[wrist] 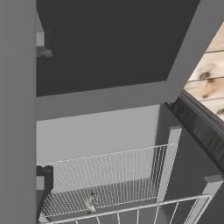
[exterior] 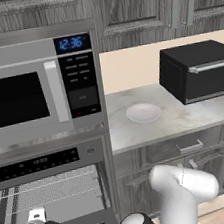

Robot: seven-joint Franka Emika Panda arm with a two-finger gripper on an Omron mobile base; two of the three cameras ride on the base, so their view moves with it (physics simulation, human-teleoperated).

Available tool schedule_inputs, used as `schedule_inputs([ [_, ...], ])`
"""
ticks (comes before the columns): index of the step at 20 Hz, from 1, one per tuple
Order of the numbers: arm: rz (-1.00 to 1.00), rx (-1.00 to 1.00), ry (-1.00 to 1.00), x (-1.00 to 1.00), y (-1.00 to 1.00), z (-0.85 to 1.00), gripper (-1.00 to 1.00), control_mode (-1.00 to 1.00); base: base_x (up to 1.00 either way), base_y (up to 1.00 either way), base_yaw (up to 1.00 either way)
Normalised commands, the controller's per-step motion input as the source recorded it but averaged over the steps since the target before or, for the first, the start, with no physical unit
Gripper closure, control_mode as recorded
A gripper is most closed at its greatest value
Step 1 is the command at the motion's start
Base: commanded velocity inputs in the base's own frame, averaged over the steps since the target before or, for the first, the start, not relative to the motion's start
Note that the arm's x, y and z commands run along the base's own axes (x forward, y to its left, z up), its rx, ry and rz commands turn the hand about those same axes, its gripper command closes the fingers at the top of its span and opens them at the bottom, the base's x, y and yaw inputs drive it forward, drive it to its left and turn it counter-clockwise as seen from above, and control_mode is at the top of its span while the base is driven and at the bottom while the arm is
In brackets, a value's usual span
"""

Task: Take the fish from the oven and place it on the plate on the counter.

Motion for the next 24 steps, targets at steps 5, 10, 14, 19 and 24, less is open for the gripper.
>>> schedule_inputs([
  [5,-0.11,0.00,-0.07,0.38,0.22,-0.50,-1.00,-1.00,0.00,0.00,0.00],
  [10,-0.15,0.00,-0.20,0.31,0.12,-0.34,-1.00,-1.00,0.00,0.00,0.00],
  [14,-0.19,0.03,-0.21,0.21,0.01,-0.31,-1.00,-1.00,0.00,0.00,0.00],
  [19,-0.29,0.18,-0.14,0.13,0.00,-0.31,-1.00,-1.00,0.00,0.00,0.00],
  [24,-0.34,0.32,-0.05,0.19,-0.01,-0.17,-1.00,-1.00,0.00,0.00,0.00],
])
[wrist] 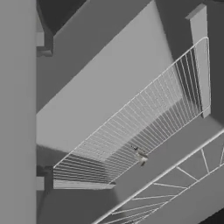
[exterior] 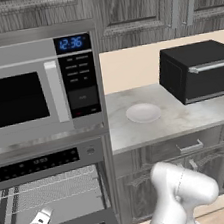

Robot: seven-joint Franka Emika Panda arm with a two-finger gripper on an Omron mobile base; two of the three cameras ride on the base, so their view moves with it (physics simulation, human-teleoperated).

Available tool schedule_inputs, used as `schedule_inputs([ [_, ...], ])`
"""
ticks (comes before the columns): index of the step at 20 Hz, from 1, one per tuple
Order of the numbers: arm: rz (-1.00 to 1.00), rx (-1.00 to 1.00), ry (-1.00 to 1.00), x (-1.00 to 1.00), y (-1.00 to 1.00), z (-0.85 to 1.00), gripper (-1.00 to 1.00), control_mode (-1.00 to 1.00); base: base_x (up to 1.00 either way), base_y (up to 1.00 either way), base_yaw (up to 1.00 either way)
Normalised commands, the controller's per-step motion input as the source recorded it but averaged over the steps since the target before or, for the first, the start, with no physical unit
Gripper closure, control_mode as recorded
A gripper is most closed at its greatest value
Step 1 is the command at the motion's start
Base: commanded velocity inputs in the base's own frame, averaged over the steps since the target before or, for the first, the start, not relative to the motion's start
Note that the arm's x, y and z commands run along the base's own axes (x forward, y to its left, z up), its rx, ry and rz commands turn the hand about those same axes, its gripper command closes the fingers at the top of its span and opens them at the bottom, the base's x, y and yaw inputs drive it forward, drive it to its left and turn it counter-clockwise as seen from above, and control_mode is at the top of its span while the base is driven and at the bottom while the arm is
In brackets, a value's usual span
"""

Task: Take the fish from the oven and place it on the plate on the counter.

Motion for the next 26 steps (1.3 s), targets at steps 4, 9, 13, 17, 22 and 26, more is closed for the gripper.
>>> schedule_inputs([
  [4,-0.32,0.35,-0.10,0.22,0.00,-0.27,-1.00,-1.00,0.00,0.00,0.00],
  [9,-0.13,0.12,-0.10,0.32,0.00,-0.32,-1.00,-1.00,0.00,0.00,0.00],
  [13,0.00,0.00,-0.12,0.33,-0.06,-0.37,-1.00,-1.00,0.00,0.00,0.00],
  [17,0.00,0.00,-0.17,0.20,0.00,-0.37,-1.00,-1.00,0.00,0.00,0.00],
  [22,0.00,0.05,-0.21,0.05,0.00,-0.56,-1.00,-1.00,0.00,0.00,0.00],
  [26,0.00,0.16,-0.23,0.04,0.00,-0.56,-1.00,-1.00,0.00,0.00,0.00],
])
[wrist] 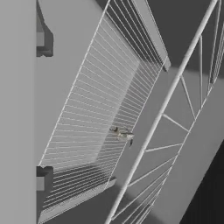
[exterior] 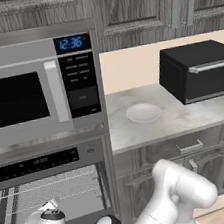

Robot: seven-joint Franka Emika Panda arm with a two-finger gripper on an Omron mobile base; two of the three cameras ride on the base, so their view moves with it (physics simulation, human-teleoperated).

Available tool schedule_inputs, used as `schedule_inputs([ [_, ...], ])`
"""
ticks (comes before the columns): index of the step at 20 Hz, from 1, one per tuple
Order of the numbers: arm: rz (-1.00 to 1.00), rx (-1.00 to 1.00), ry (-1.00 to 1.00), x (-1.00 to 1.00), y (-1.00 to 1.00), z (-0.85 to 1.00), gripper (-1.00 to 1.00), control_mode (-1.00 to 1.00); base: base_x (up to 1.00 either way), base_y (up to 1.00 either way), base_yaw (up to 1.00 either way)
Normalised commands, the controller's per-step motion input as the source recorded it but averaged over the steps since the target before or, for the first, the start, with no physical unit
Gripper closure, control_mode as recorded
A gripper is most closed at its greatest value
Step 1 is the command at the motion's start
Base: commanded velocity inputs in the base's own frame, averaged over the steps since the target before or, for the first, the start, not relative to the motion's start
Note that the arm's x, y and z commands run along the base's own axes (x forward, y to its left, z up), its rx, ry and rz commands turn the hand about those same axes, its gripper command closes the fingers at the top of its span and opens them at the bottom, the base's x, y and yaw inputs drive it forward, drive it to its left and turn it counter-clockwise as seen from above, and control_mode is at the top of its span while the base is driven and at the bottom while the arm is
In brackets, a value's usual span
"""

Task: Take the fish from the oven and place it on the plate on the counter.

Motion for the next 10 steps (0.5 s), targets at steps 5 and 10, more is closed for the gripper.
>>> schedule_inputs([
  [5,0.00,0.24,-0.21,0.15,-0.02,-0.50,-1.00,-1.00,0.00,0.00,0.00],
  [10,0.00,0.28,-0.13,0.09,-0.01,-0.62,-1.00,-1.00,0.00,0.00,0.00],
])
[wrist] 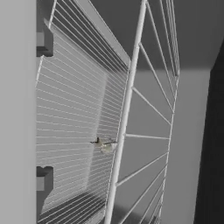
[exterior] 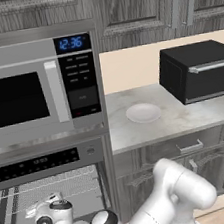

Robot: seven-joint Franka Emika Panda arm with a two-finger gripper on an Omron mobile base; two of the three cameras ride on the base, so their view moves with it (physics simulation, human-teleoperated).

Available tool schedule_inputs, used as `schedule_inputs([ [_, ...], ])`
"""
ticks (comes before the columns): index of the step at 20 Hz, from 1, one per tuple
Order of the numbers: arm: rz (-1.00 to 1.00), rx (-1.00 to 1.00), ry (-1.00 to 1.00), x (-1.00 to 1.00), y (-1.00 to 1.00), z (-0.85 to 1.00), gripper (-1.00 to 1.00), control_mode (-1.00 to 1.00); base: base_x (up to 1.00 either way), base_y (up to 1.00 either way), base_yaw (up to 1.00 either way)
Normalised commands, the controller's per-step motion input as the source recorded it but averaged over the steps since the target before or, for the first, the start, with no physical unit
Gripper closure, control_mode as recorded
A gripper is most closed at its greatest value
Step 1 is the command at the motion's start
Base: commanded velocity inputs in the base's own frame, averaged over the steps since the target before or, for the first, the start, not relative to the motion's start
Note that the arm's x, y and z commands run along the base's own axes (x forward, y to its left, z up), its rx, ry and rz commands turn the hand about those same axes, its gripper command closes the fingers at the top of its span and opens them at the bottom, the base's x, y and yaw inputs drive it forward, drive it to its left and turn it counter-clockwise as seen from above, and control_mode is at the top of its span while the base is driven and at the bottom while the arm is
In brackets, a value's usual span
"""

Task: Take the fish from the oven and place it on the plate on the counter.

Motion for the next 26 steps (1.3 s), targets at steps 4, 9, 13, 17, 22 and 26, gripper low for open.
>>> schedule_inputs([
  [4,0.00,0.18,0.00,0.03,0.00,-0.89,-1.00,-1.00,0.00,0.00,0.00],
  [9,0.00,0.13,-0.01,0.01,0.00,-0.92,-1.00,-1.00,0.00,0.00,0.00],
  [13,0.00,0.08,-0.06,0.09,0.00,-0.74,-1.00,-1.00,0.00,0.00,0.00],
  [17,0.00,0.05,-0.02,0.01,0.00,-0.88,-1.00,-1.00,0.00,0.00,0.00],
  [22,0.00,0.00,0.00,0.00,0.00,-0.97,-1.00,-1.00,0.00,0.00,0.00],
  [26,0.00,0.00,-0.03,0.00,0.02,-0.90,-1.00,-1.00,0.00,0.00,0.00],
])
